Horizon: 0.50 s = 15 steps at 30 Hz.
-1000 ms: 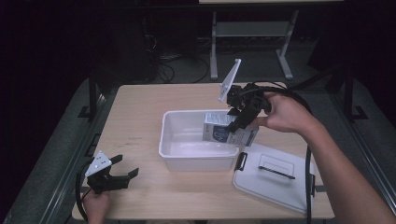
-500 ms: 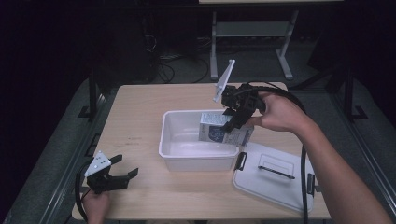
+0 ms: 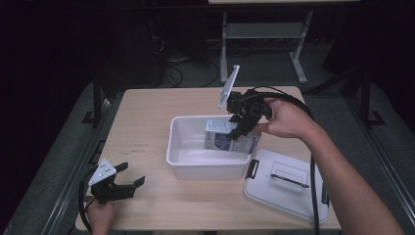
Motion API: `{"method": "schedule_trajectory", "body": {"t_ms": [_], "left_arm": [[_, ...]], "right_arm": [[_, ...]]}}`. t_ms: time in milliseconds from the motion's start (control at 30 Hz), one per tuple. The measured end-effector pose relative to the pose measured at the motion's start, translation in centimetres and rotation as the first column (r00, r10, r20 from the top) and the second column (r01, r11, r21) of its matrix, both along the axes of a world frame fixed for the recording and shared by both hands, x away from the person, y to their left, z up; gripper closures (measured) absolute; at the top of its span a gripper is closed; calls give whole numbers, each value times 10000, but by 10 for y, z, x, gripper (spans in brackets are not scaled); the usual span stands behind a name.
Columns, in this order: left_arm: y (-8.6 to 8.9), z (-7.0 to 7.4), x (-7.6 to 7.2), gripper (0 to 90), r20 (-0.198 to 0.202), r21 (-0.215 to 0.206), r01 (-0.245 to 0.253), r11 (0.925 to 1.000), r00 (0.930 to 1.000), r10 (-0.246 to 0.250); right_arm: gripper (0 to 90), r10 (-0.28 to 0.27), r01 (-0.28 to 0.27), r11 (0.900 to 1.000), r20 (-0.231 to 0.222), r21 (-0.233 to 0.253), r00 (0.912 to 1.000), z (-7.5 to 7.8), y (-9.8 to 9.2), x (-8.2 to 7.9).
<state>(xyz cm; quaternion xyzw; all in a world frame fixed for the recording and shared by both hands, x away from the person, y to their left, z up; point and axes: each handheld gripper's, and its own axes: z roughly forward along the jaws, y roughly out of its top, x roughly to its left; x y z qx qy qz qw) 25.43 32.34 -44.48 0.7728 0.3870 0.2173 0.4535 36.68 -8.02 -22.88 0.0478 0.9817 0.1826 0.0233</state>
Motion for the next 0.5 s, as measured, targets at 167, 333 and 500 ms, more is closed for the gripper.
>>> {"method": "schedule_trajectory", "body": {"t_ms": [167, 333, 500], "left_arm": [[1, 0, 0, 136, 27, -25, -15, 10000, 10000, 15], [1, 0, 0, 136, 21, -36, -13, 10000, 10000, 13], [1, 0, 0, 136, 27, -35, -15, 10000, 10000, 15]], "right_arm": [[550, 1, -1, 10000, -18, -37, 10000, -2, 3, 1], [551, 68, -68, 10000, -28, 11, 10000, -4, 6, 2], [550, 174, -175, 9998, -54, -39, 9998, -8, 10, 3]]}}
